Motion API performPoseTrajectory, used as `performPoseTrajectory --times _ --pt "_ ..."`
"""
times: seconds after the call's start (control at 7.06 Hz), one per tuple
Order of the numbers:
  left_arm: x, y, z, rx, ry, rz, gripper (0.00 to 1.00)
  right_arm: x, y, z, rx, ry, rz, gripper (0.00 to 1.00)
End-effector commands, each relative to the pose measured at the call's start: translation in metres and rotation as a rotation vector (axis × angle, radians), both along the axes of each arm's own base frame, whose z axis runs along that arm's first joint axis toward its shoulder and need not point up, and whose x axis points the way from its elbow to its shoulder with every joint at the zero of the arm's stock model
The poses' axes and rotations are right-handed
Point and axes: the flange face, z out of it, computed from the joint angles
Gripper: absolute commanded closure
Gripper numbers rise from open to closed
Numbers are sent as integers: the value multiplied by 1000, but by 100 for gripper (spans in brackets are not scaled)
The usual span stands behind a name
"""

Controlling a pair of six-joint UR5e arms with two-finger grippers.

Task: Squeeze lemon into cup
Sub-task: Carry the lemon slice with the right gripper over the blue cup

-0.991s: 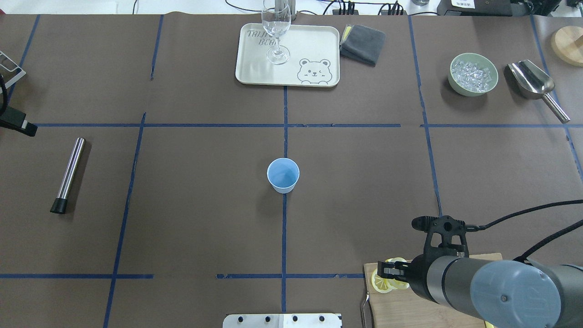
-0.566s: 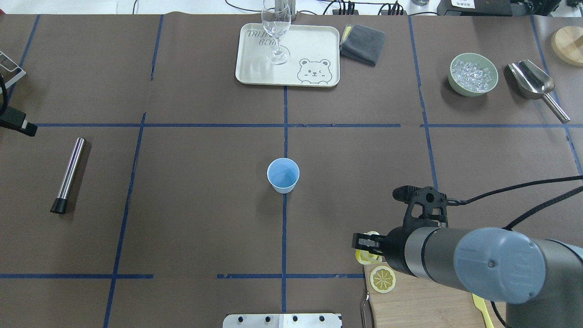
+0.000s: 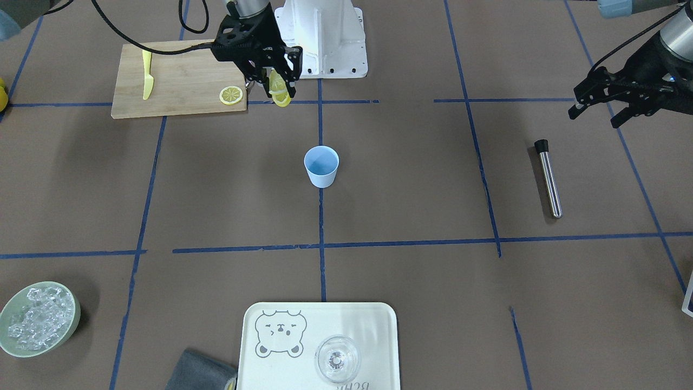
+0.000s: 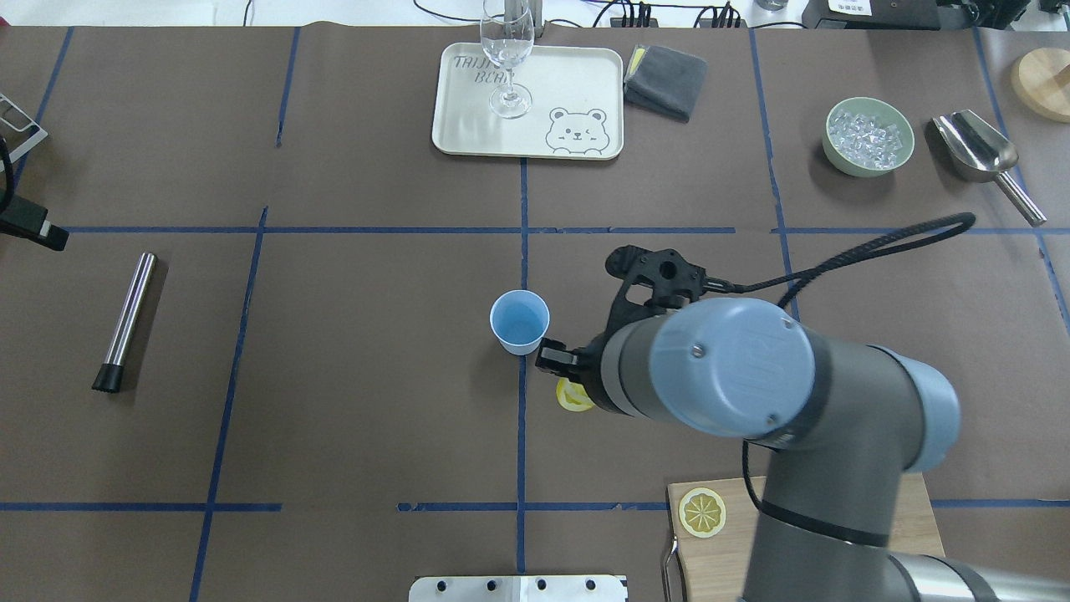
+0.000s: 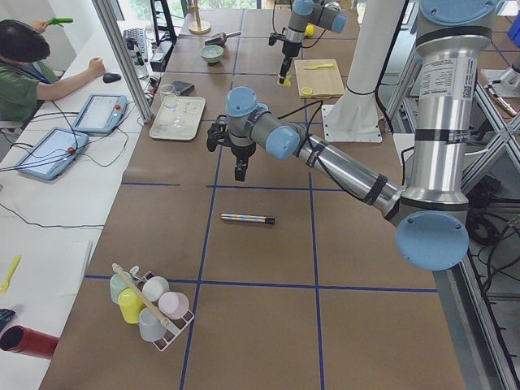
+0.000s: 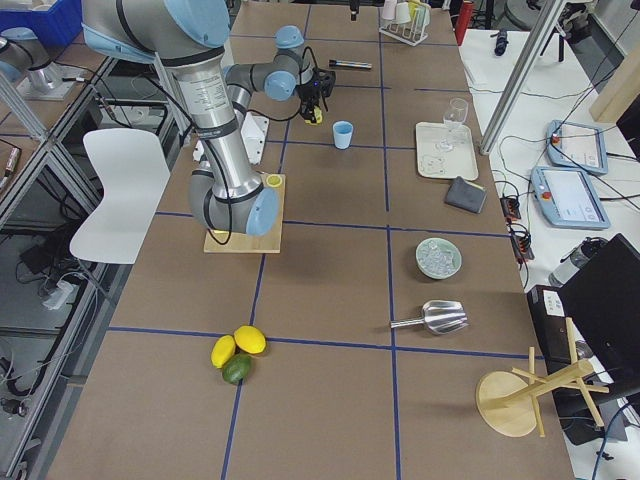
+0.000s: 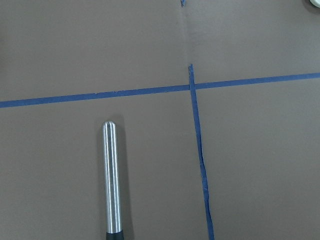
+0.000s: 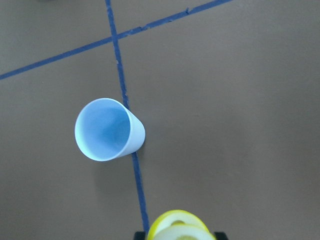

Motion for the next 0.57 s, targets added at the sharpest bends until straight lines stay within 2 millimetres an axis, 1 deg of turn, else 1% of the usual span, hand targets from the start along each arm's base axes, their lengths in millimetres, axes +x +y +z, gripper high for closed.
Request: performPoseTrajectory --times 0.0,0.14,0.28,0.42 --pt "0 0 -1 1 1 -1 0 -61 -60 -27 -23 65 49 84" --pt "0 0 -1 1 1 -1 0 -70 -76 -25 -30 90 61 84" --pt "0 1 -2 3 2 -1 0 -78 -86 -24 -37 109 69 84" --pt "0 1 -1 2 1 -1 0 -77 -96 -28 -37 110 82 84"
